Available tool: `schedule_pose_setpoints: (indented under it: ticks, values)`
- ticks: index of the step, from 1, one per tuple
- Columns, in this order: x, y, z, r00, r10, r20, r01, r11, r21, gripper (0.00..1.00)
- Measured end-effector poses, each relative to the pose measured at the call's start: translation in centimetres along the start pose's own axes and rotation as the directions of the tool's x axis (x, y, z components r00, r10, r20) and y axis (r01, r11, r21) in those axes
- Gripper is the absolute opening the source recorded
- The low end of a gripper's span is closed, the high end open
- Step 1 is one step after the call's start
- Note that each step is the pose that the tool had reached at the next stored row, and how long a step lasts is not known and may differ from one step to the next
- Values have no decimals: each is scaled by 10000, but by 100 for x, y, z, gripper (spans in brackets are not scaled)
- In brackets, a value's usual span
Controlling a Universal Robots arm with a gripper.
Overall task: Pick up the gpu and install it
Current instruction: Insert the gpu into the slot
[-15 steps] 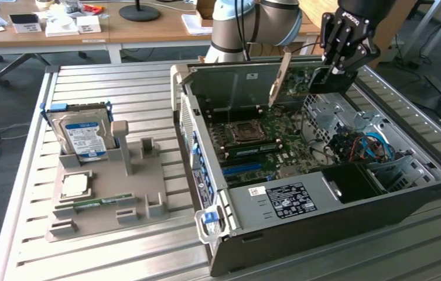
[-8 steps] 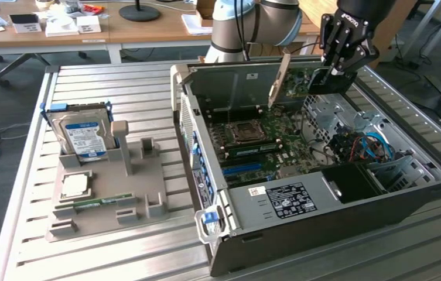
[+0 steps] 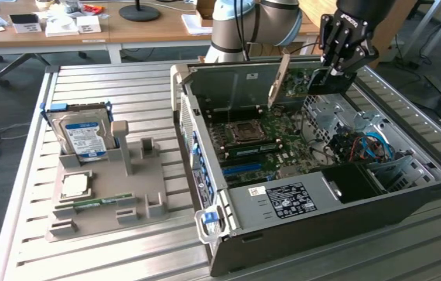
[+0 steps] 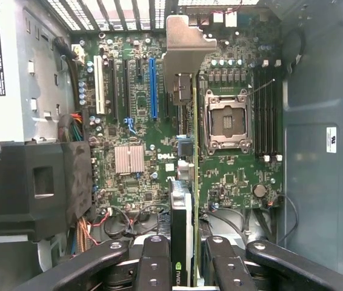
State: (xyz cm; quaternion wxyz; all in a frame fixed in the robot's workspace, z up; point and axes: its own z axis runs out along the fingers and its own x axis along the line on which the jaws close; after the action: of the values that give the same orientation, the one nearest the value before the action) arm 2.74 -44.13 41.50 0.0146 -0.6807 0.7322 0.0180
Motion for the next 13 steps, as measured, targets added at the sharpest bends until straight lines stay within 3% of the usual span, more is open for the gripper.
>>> schedule_pose_setpoints:
  ticks: [13]
  values:
    - [4, 42, 10, 10000, -3, -2, 3, 10000, -1, 27]
